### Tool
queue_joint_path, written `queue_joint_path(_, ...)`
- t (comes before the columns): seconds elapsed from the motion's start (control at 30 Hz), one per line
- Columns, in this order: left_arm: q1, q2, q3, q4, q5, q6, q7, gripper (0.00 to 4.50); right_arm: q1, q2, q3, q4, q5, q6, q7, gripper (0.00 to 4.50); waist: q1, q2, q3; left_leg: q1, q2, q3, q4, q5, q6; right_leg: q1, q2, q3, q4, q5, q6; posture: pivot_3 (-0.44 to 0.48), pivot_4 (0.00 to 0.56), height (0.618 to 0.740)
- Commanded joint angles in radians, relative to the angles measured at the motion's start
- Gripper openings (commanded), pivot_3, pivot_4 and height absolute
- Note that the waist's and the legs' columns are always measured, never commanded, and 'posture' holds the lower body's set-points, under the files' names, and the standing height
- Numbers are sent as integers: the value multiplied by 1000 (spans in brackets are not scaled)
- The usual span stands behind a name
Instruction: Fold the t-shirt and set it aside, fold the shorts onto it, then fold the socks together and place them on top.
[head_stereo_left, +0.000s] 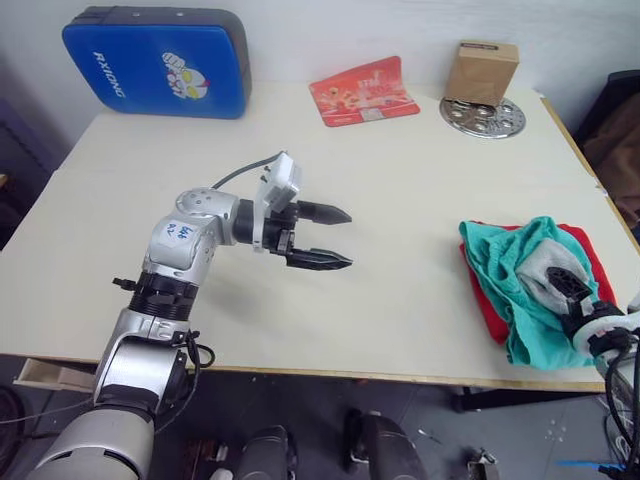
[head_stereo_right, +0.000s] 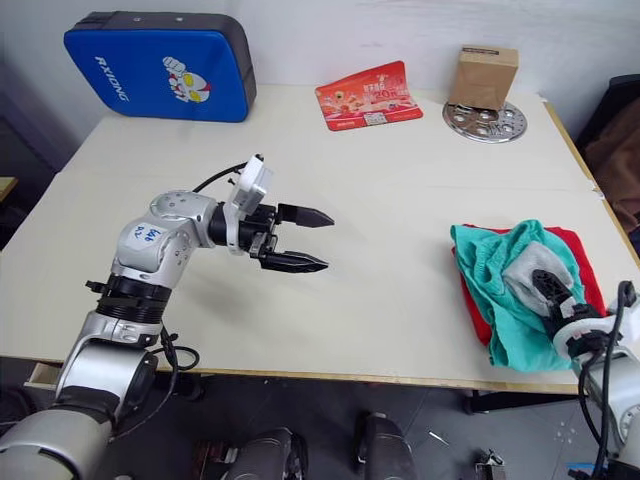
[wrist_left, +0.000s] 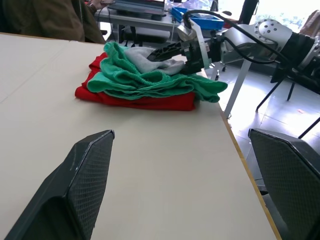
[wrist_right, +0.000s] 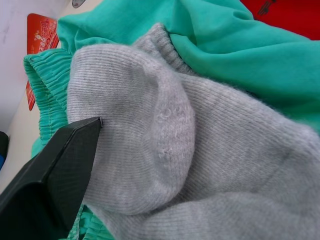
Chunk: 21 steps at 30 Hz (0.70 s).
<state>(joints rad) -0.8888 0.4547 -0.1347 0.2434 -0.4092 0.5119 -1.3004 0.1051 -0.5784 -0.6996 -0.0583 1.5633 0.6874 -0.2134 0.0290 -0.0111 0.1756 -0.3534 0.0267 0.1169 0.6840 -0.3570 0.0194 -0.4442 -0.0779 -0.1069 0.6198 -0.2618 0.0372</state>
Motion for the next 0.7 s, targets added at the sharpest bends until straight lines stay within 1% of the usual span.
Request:
queue_joint_path(0.03,2,22,22,-15,-2,-6,7,4500,124,-63,-93,-55,-19,60,52,4455,5,0,0,0,0,0,0,0,0,0,0,0,0,0,0,0,150,740)
queue_joint_path(0.13,3,43,31,-5,-11,36,18,4500,261,-152,-175,-141,-36,127,166,4455,2,1,0,-1,0,0,0,-1,2,0,0,0,0,0,1,0,150,740)
queue_joint_path(0.2,-6,65,43,5,-33,123,29,4500,378,-239,-253,-205,-115,161,310,4455,-3,1,0,-1,-1,0,0,-1,2,0,-1,0,-2,0,1,0,150,740)
queue_joint_path(0.23,-5,82,51,4,-45,155,22,4500,467,-297,-304,-238,-212,154,432,4455,-6,2,1,-1,-1,1,0,-1,2,0,0,1,-2,1,1,0,150,740)
queue_joint_path(0.3,8,115,68,-9,-63,174,1,4500,611,-378,-403,-265,-377,116,657,4455,-11,2,1,-1,-1,3,-1,-2,3,0,1,3,-2,0,3,0,150,740)
queue_joint_path(0.37,38,163,89,-40,-76,170,-27,4500,702,-427,-513,-219,-488,69,845,4455,-19,0,3,0,1,3,-3,-4,4,1,4,4,-2,0,4,0,150,740)
queue_joint_path(0.43,67,208,106,-71,-96,183,-52,4500,753,-456,-571,-159,-586,24,987,4455,-25,-1,3,0,3,4,-3,-4,-1,1,7,4,-3,-1,4,0,150,740)
queue_joint_path(0.53,104,262,165,-110,-146,222,-59,4500,797,-497,-611,-85,-785,-131,1175,4455,-25,-3,4,2,3,2,-2,-3,-2,1,7,3,-2,-2,2,0,150,740)
queue_joint_path(0.63,129,298,221,-154,-202,282,-44,4500,759,-545,-635,-11,-837,-132,1283,4455,-24,-4,5,2,2,2,-2,-3,-2,0,5,3,-3,-2,2,0,150,740)
queue_joint_path(0.7,153,313,233,-175,-198,274,-27,4500,717,-571,-634,28,-869,-132,1322,4455,-24,-4,5,2,2,2,-1,-3,-2,0,4,3,-2,-1,2,0,150,740)
